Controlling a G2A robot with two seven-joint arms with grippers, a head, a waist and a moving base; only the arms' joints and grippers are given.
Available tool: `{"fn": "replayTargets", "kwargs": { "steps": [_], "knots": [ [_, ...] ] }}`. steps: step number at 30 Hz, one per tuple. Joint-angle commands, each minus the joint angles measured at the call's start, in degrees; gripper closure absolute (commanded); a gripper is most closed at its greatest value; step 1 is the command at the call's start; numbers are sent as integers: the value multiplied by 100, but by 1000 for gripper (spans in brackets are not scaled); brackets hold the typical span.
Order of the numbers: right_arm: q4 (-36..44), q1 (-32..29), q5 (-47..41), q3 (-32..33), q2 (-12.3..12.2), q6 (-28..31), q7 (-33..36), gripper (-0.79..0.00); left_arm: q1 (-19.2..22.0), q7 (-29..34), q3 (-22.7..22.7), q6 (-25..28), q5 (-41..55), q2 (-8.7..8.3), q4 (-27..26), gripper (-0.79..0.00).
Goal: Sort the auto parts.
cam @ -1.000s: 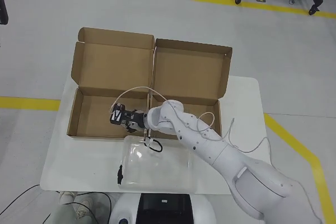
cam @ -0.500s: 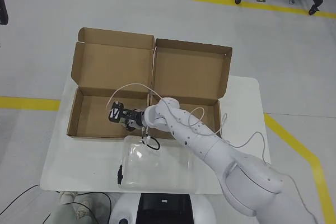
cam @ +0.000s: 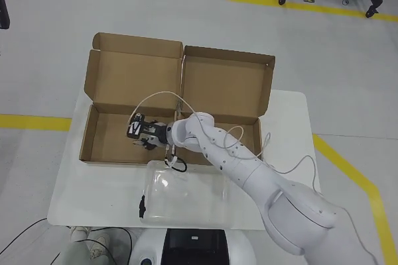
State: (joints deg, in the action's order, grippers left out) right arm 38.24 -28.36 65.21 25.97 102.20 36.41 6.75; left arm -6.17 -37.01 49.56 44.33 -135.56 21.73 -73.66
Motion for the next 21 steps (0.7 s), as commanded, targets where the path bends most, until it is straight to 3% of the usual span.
{"fn": "replayTargets", "kwargs": {
  "steps": [1, 10, 21],
  "knots": [
    [162, -87, 113, 106, -102, 20, -234, -785, 0, 0, 0, 0, 0, 0, 0, -785],
    [1208, -737, 723, 768, -694, 160, -926, -785, 0, 0, 0, 0, 0, 0, 0, -785],
    [3119, -2145, 1360, 2030, -1460, 154, -643, -785, 0, 0, 0, 0, 0, 0, 0, -785]
  ]
}}
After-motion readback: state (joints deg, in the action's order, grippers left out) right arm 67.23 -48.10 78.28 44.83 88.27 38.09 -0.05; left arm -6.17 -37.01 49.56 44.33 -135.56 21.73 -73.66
